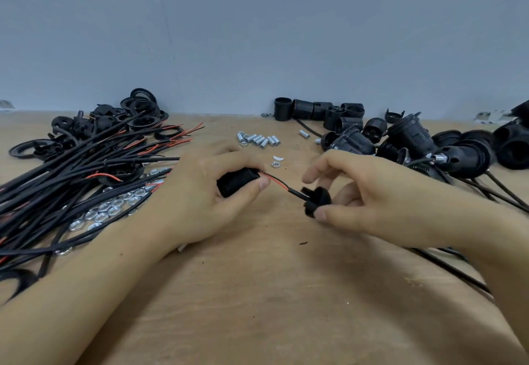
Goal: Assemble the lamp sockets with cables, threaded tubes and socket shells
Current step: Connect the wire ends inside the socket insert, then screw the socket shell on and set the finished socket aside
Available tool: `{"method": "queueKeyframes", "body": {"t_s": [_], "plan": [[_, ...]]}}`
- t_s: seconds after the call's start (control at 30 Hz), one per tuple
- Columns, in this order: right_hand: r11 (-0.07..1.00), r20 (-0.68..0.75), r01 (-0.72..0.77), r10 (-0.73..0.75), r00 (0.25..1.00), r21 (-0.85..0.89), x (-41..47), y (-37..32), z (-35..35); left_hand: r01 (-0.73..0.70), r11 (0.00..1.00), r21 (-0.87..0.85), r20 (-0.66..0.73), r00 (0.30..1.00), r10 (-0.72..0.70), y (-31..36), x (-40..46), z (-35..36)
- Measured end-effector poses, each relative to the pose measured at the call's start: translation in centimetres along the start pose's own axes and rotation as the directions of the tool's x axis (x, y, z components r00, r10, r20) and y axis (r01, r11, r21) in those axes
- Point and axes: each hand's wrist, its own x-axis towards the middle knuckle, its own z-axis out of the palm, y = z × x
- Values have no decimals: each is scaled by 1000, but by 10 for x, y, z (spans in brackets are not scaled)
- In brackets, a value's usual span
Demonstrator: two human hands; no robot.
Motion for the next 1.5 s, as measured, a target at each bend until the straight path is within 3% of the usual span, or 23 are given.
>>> {"method": "queueKeyframes", "body": {"t_s": [0.23, 0.6, 0.83, 1.0, 1.2, 1.5], "plan": [[969, -199, 153, -115, 973, 192, 9, -15, 31, -87, 996, -17, 55, 995, 88, 2, 0, -6], [876, -116, 148, -106, 988, 459, 11, -9, 26, -155, 986, -63, 62, 985, 159, 6, 1, -6], [893, -152, 181, -128, 980, 412, 10, -12, 27, -105, 983, -153, 63, 991, 116, 6, 0, -2], [954, -153, 180, -146, 977, 239, 8, -15, 30, -57, 980, -191, 60, 996, 69, 4, 0, 2], [907, -188, 221, -162, 969, 358, 5, -16, 27, 13, 946, -324, 47, 999, 2, 7, 1, 1], [863, -111, 140, -98, 989, 485, 5, -18, 23, 33, 954, -297, 159, 987, 15, 16, 0, -1]]}}
